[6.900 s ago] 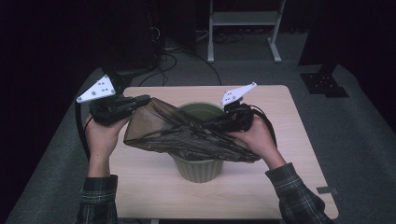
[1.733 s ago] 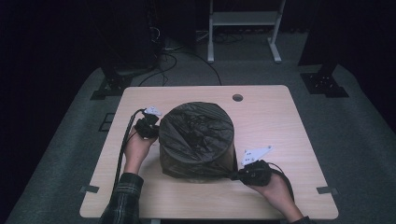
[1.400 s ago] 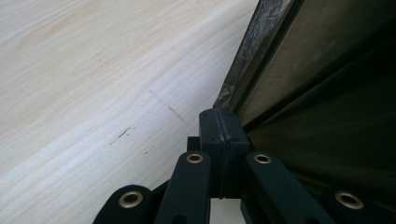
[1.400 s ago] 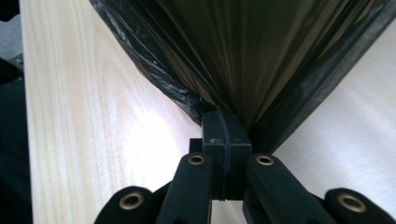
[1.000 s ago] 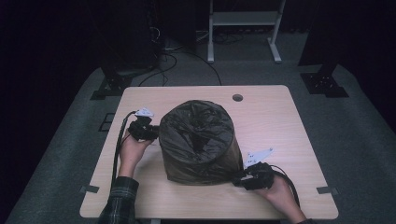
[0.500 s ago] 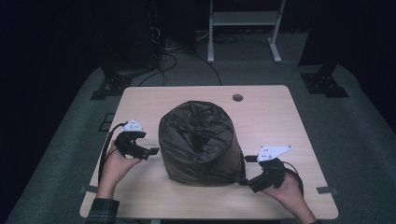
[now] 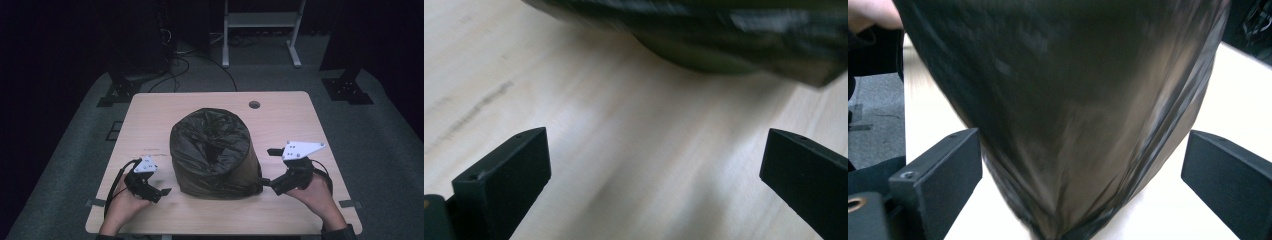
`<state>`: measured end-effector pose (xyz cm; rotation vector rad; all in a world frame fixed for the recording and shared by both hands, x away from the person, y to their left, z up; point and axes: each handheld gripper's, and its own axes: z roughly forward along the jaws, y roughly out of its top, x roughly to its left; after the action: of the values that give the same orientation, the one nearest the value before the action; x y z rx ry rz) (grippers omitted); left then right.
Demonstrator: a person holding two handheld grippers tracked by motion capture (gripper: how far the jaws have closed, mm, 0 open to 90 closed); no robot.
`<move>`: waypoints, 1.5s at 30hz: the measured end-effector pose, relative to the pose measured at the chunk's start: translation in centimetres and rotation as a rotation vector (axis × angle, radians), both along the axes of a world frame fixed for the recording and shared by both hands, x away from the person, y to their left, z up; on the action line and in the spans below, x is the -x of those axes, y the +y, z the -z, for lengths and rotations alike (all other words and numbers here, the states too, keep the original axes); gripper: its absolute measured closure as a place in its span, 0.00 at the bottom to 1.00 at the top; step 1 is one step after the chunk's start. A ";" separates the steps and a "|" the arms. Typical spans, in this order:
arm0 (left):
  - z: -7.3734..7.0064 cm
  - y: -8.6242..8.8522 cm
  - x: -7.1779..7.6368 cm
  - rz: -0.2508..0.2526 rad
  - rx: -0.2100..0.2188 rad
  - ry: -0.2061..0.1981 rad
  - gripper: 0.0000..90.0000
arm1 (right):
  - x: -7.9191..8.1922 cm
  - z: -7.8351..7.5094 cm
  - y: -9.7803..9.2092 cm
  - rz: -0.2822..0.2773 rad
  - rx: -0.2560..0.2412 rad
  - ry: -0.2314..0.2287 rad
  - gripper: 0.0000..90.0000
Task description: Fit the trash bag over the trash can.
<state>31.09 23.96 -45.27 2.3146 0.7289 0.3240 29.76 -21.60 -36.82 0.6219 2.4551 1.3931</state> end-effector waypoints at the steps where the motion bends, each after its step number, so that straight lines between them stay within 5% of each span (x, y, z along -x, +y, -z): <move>1: 0.2 0.0 0.1 0.004 -0.005 0.001 0.00 | -0.2 -0.7 0.1 -0.004 0.000 -0.010 0.02; 12: 2.1 -0.7 0.4 0.052 -0.047 0.025 0.00 | -3.2 -5.8 2.9 -0.055 -0.016 -0.015 0.02; 20: 2.5 -0.7 0.4 0.063 -0.004 0.026 0.00 | -5.4 -8.1 7.6 -0.088 0.037 -0.021 0.02; 31: 3.0 -0.7 0.5 0.081 0.045 -0.005 0.00 | -8.4 -8.2 13.2 -0.095 0.137 0.042 0.02; 39: 3.1 -0.7 0.5 0.086 0.052 -0.009 0.00 | -9.2 -6.9 15.4 -0.077 0.344 0.067 0.04; 42: 3.1 -0.7 0.5 0.087 0.055 -0.011 0.00 | -9.2 -6.9 15.4 -0.096 0.352 0.095 0.06; 45: 3.1 -0.8 0.5 0.087 0.055 -0.011 0.00 | -9.1 -6.3 15.7 -0.108 0.420 0.124 0.06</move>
<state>30.59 23.20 -48.36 2.2828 0.6225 0.2737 38.81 -5.86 -30.47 0.4950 2.7961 0.8458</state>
